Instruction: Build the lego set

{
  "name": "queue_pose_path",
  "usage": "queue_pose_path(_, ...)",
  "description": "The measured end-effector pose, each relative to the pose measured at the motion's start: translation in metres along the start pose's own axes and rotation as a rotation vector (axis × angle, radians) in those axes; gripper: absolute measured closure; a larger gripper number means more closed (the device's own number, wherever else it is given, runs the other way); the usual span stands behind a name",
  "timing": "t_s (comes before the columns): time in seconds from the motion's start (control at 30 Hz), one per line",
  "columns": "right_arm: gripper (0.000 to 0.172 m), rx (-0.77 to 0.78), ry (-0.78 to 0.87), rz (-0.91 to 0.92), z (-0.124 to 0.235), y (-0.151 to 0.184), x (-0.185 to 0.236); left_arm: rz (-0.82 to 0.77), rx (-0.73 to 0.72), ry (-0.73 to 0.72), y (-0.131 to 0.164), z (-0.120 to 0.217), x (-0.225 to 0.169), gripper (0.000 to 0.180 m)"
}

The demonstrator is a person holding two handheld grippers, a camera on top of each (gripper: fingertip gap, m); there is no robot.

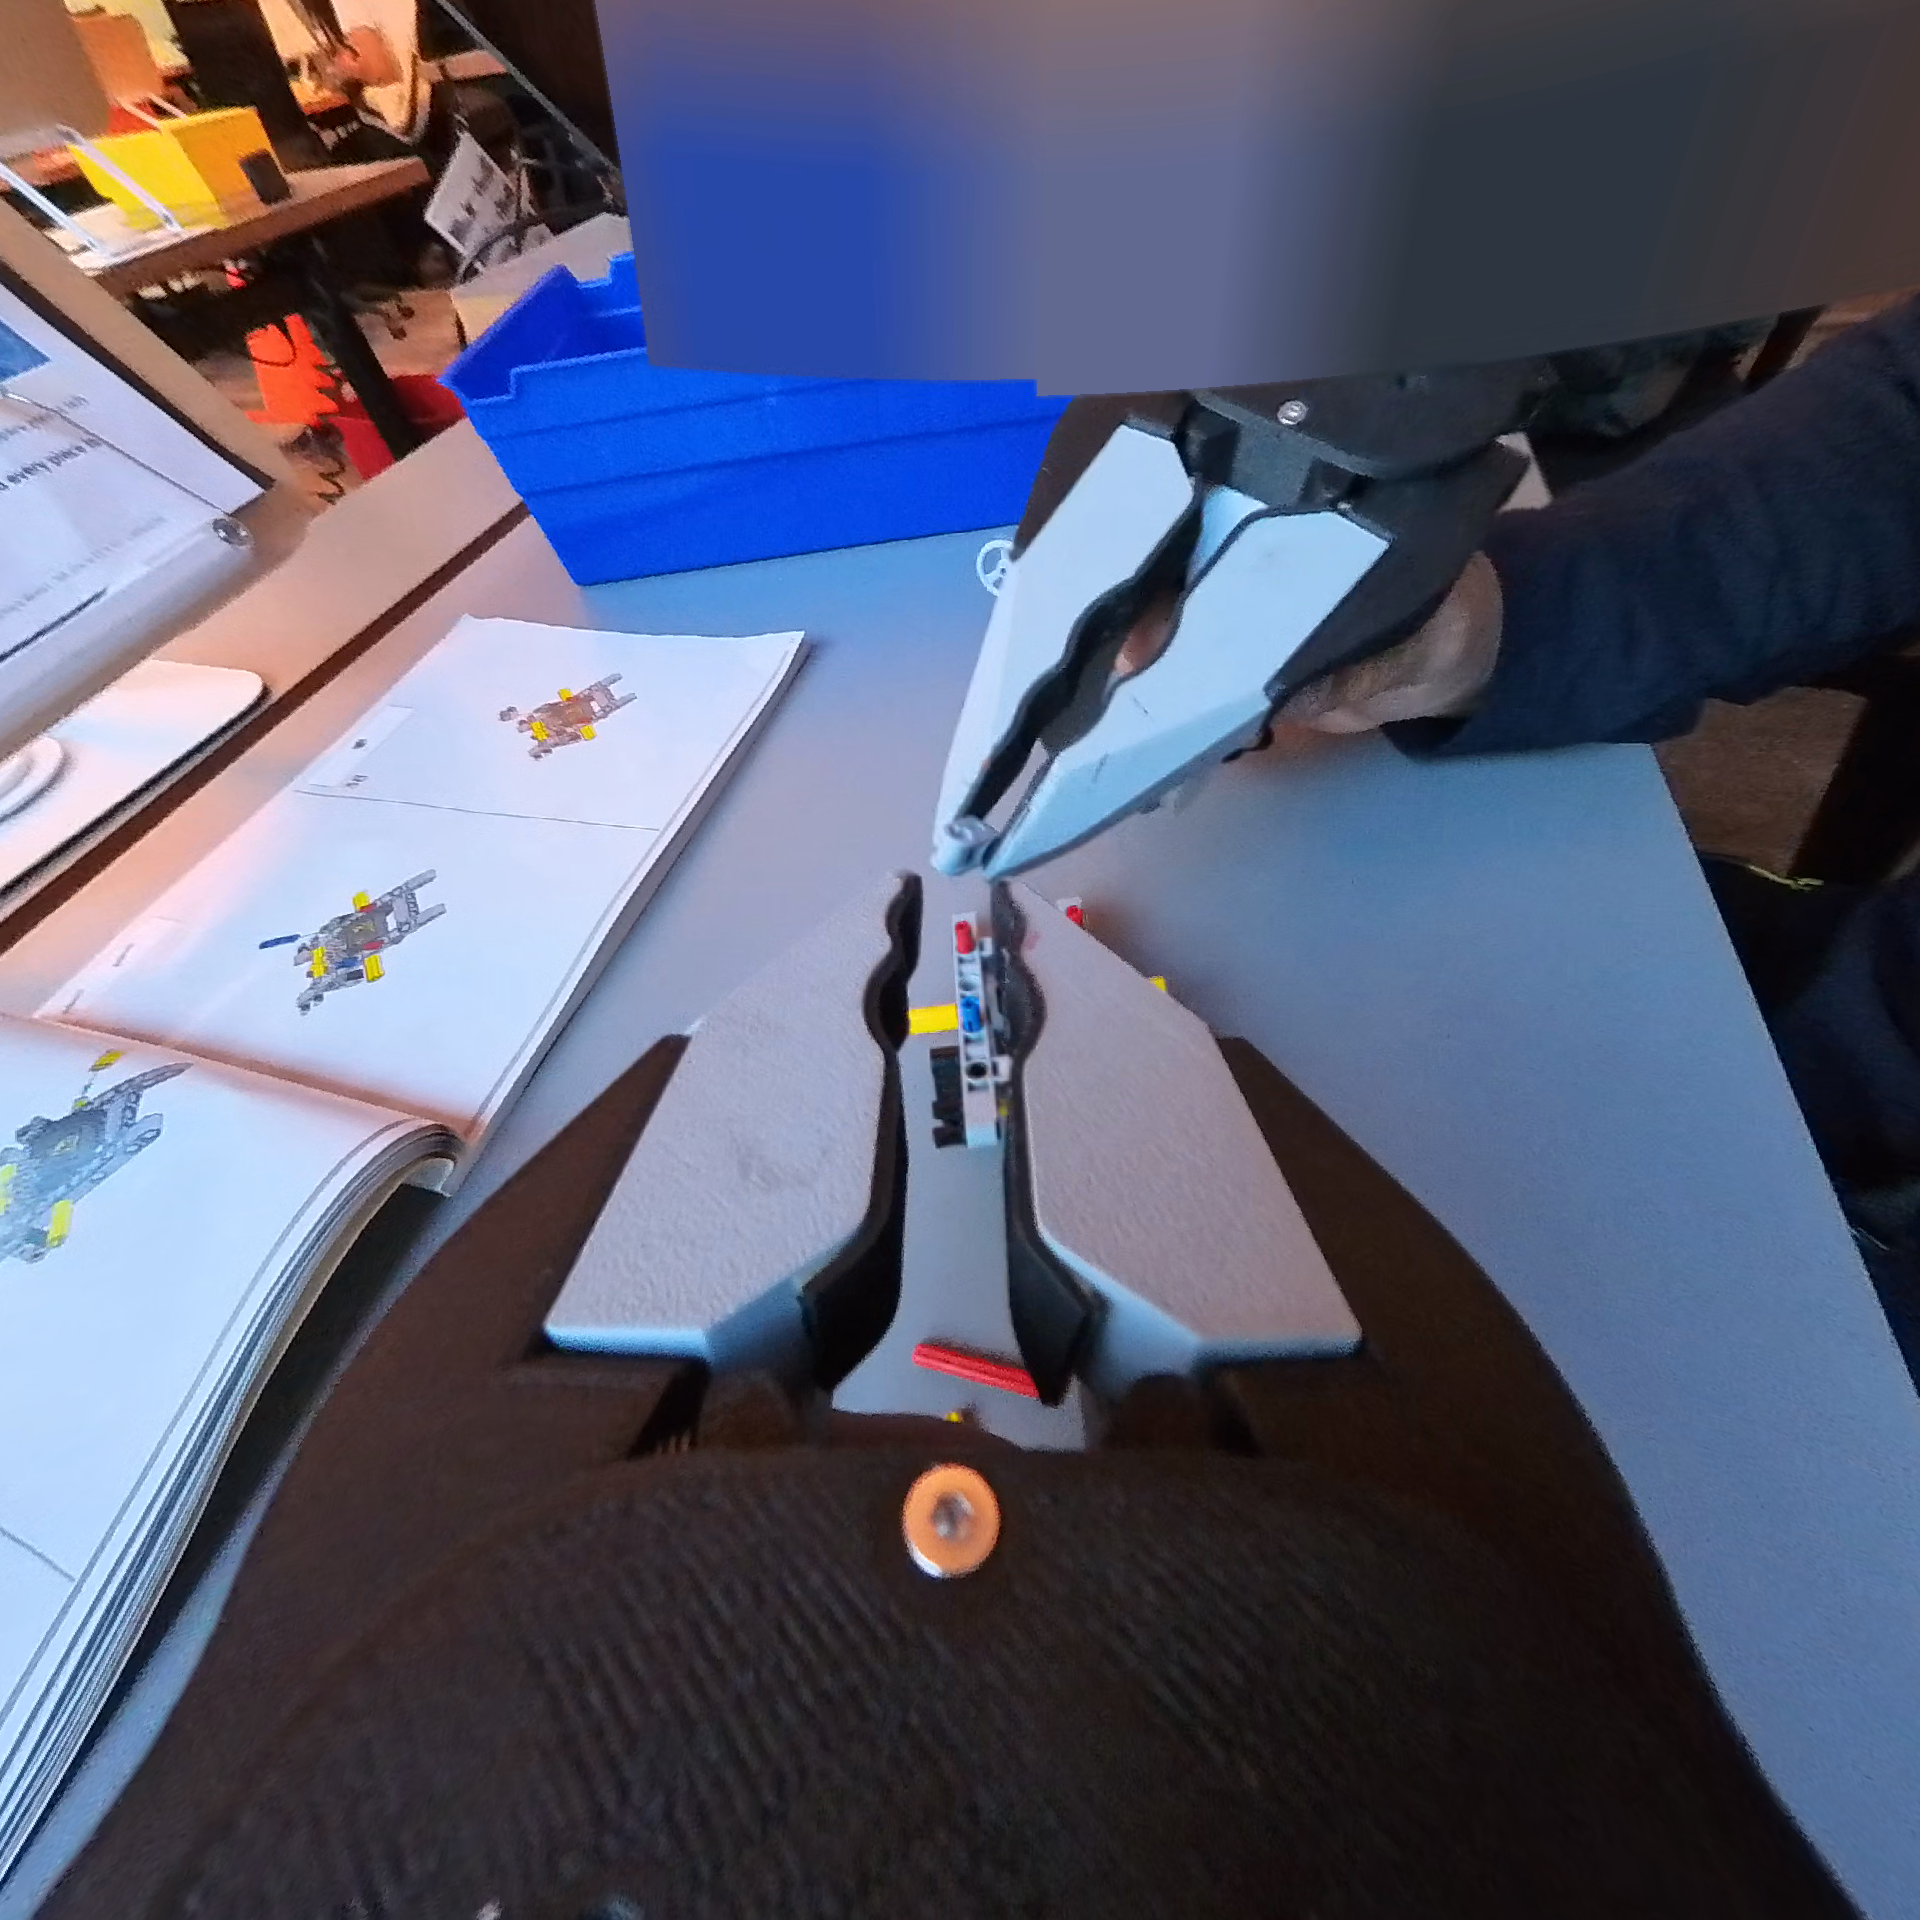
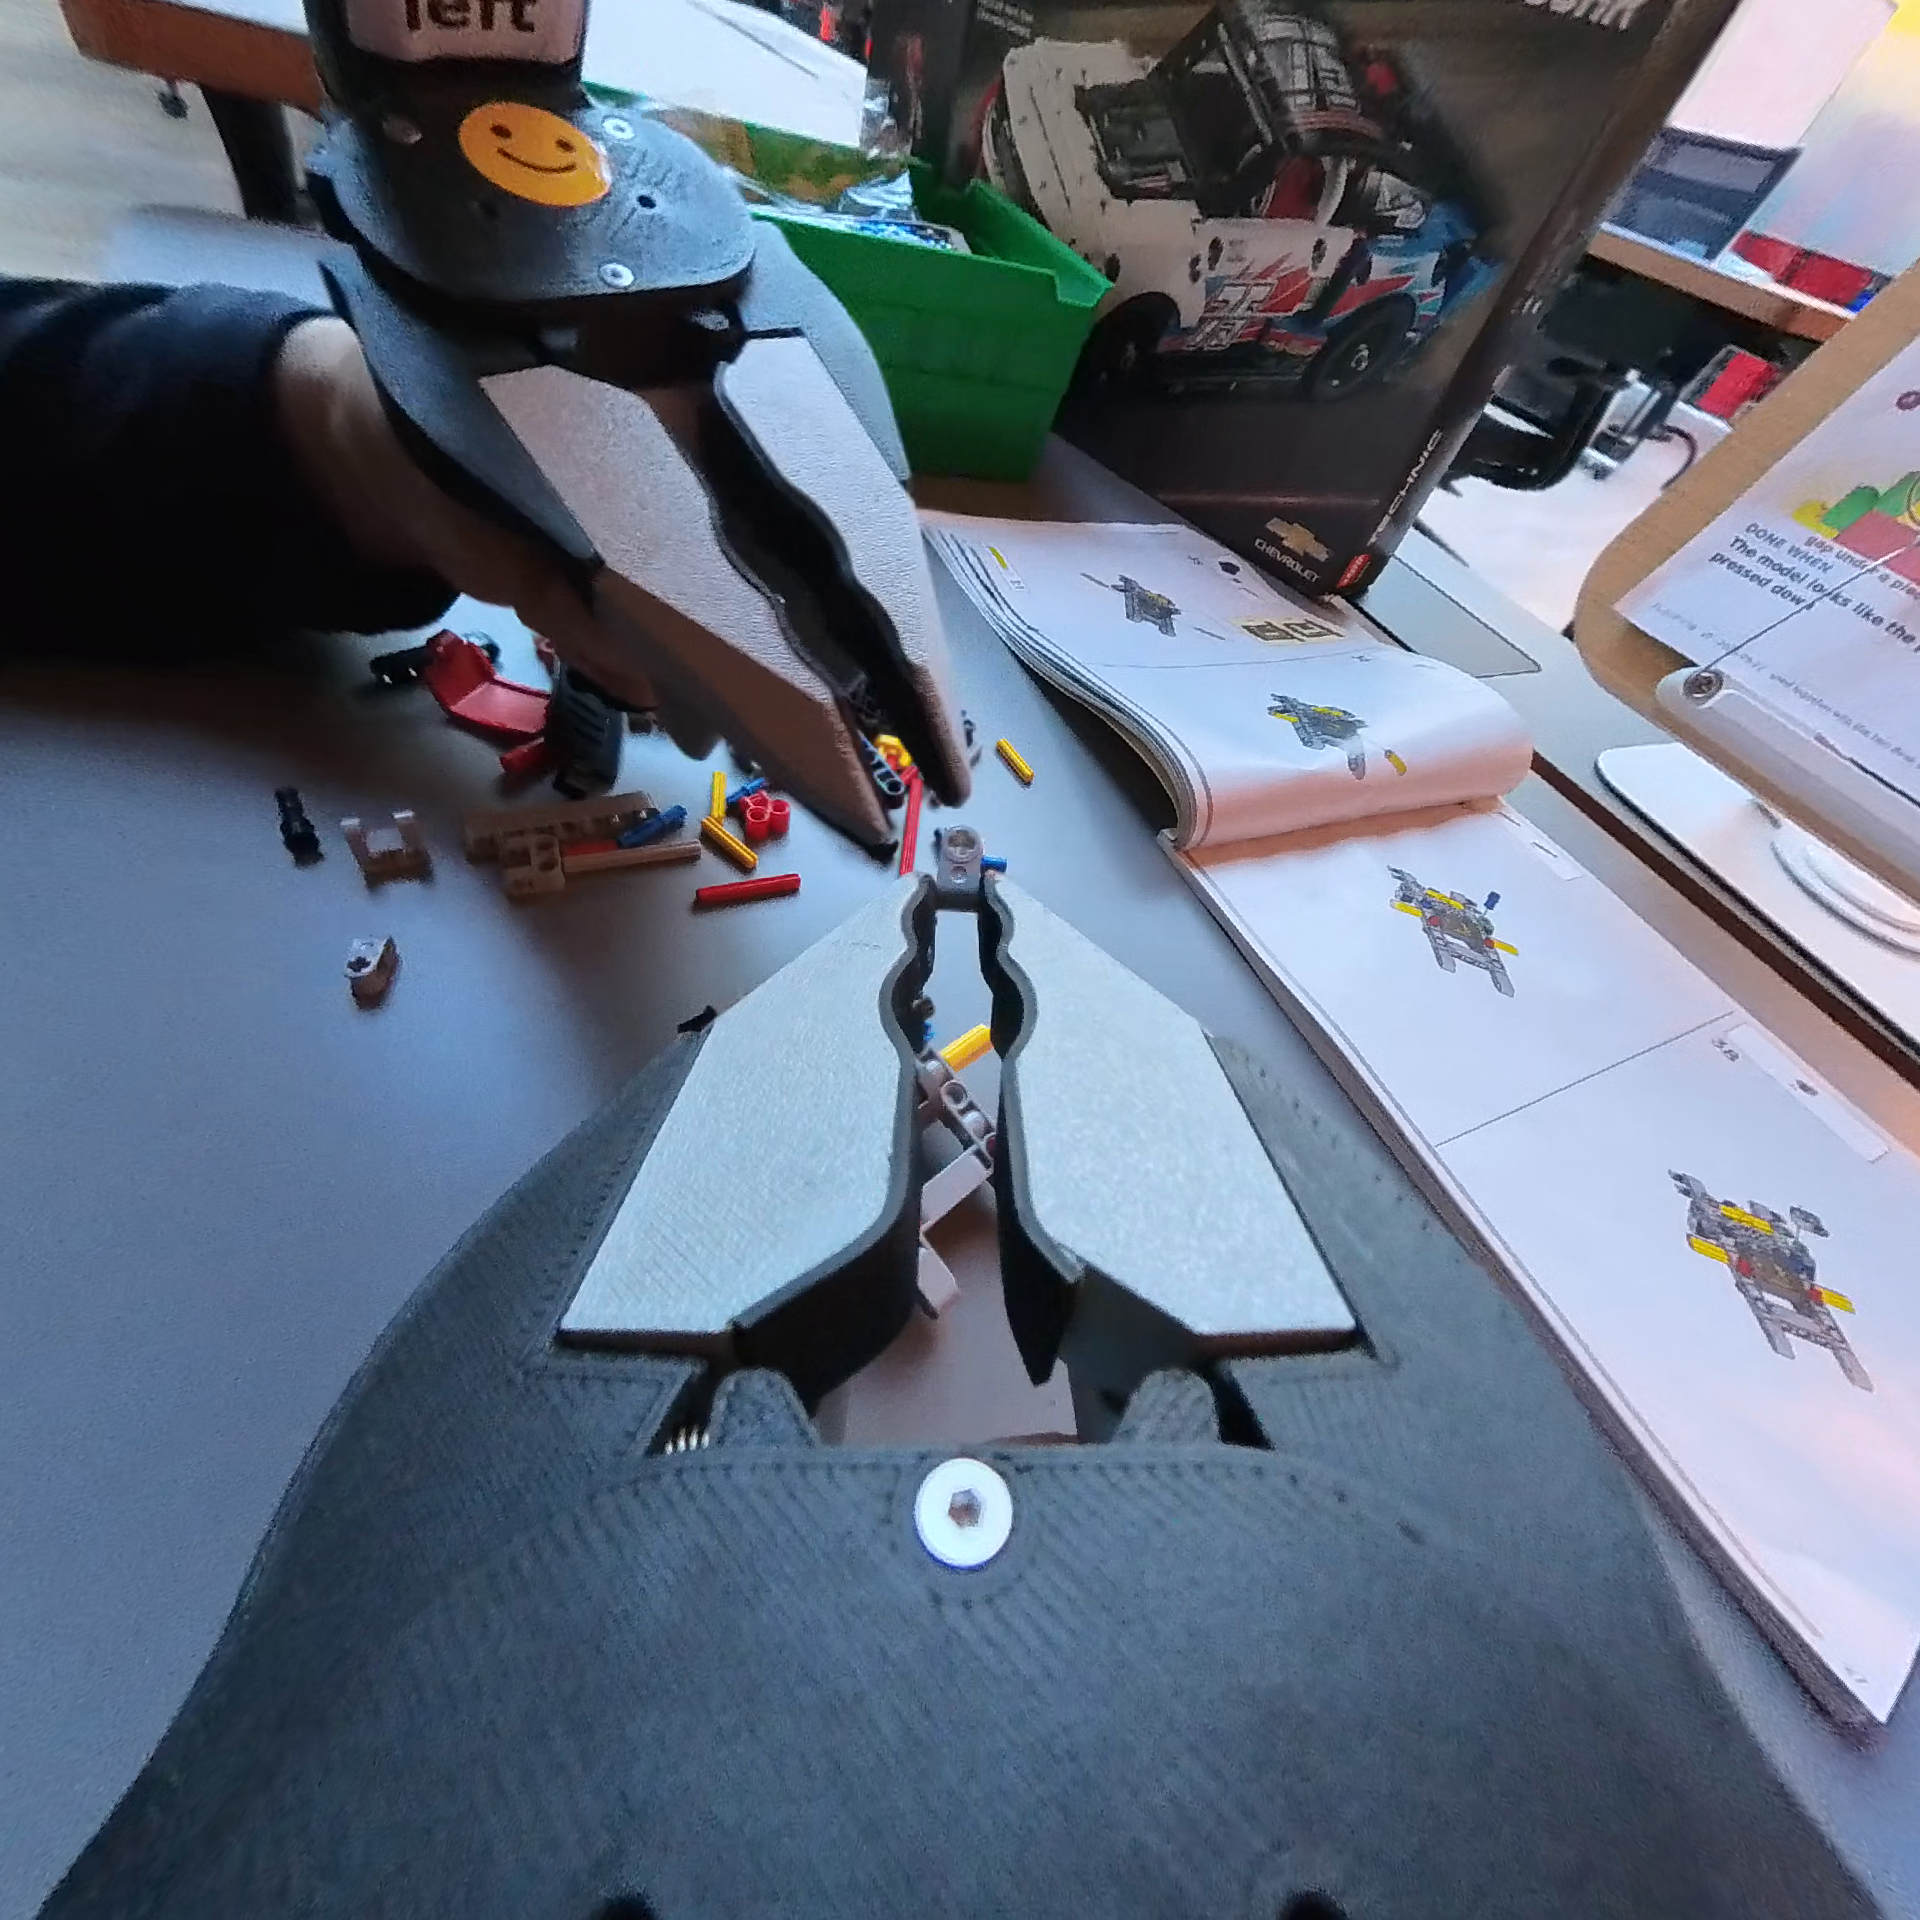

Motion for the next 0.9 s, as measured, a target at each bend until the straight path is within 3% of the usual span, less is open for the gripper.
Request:
queue_pose_path(0.33,0.166,-0.031,-0.031,-0.039,0.004,-0.002,-0.001,-0.003,0.035,-0.022,0.003,-0.001,0.000,0.170)
queue_pose_path(0.73,0.166,-0.052,-0.068,-0.151,0.008,0.001,-0.013,0.085,0.026,-0.044,0.004,-0.001,0.013,0.173)
queue_pose_path(0.9,0.166,-0.060,-0.077,-0.180,0.008,0.002,-0.016,0.161,-0.023,-0.086,-0.002,0.013,0.029,0.173)
Point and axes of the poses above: each gripper's, where its closed fingertips meet, z back along the fingers, y out of its underside, x = y × z across the jaws, the point moved 2 cm from there along z, back along the fingers, and after that the axes turned 15 degrees about x, right-handed, at the moved point
